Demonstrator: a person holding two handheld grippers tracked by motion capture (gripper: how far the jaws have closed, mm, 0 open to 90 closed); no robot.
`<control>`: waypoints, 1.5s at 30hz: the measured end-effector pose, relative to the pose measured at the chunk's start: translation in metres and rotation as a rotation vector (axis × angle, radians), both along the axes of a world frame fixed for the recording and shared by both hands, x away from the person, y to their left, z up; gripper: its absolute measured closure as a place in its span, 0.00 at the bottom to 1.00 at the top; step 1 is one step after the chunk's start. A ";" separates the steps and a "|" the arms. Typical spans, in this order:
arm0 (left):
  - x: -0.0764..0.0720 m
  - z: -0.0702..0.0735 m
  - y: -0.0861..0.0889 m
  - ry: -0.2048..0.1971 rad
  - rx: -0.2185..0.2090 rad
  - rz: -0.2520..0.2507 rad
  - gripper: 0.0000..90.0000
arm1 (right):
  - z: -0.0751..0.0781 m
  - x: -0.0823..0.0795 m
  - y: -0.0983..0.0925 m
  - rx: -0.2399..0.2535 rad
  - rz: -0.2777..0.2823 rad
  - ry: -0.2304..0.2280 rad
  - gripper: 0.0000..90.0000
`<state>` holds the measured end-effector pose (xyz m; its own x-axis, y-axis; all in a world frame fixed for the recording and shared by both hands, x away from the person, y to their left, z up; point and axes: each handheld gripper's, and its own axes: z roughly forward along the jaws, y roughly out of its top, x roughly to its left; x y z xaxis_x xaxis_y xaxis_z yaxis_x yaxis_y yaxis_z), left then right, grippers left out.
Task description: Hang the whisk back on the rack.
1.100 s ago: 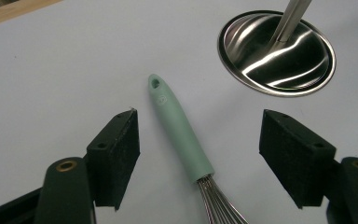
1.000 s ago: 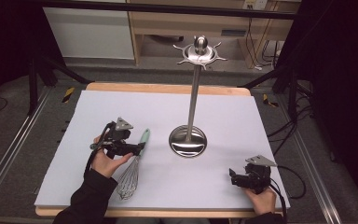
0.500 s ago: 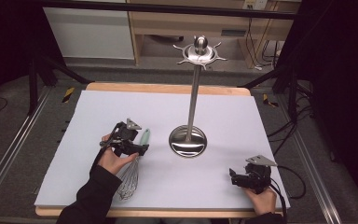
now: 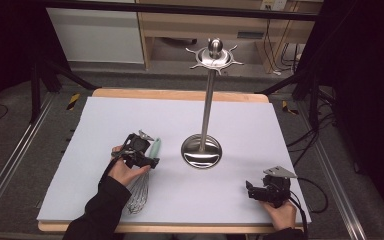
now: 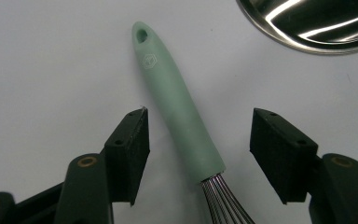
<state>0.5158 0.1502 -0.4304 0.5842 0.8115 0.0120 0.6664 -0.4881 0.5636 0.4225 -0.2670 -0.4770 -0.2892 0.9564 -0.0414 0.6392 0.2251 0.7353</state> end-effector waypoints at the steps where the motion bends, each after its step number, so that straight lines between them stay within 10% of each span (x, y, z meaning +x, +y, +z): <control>1: 0.000 -0.001 0.000 0.006 0.004 -0.002 0.42 | 0.000 0.000 0.000 0.001 -0.002 0.001 0.10; 45: 0.011 -0.022 0.000 0.154 -0.016 0.145 0.70 | -0.001 0.001 0.000 0.005 0.001 0.012 0.10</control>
<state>0.5264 0.1507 -0.4525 0.4549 0.8867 -0.0820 0.8082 -0.3724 0.4562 0.4233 -0.2668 -0.4776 -0.2910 0.9562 -0.0330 0.6475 0.2222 0.7289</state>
